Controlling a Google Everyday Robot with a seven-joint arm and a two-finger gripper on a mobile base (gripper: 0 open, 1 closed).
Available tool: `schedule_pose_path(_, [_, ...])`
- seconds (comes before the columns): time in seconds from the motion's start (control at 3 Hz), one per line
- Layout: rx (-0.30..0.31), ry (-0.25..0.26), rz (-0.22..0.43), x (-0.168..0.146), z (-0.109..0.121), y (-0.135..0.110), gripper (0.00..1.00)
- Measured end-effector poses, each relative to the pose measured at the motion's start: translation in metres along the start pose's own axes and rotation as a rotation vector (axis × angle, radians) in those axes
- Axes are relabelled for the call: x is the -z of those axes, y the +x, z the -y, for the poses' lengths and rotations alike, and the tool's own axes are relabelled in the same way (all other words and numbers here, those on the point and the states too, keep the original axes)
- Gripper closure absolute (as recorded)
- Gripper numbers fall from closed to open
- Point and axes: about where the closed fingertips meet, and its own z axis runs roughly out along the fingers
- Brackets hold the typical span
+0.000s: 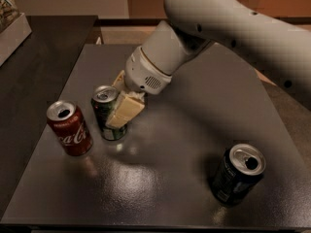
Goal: Move green can near coke can
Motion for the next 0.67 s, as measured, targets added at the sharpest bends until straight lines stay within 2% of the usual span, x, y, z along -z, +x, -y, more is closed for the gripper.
schedule_pose_path(0.33, [0.003,-0.001,-0.001,-0.0005,-0.001,-0.0013,0.0])
schedule_pose_path(0.67, [0.003,-0.001,-0.001,-0.0005,-0.001,-0.0014,0.0])
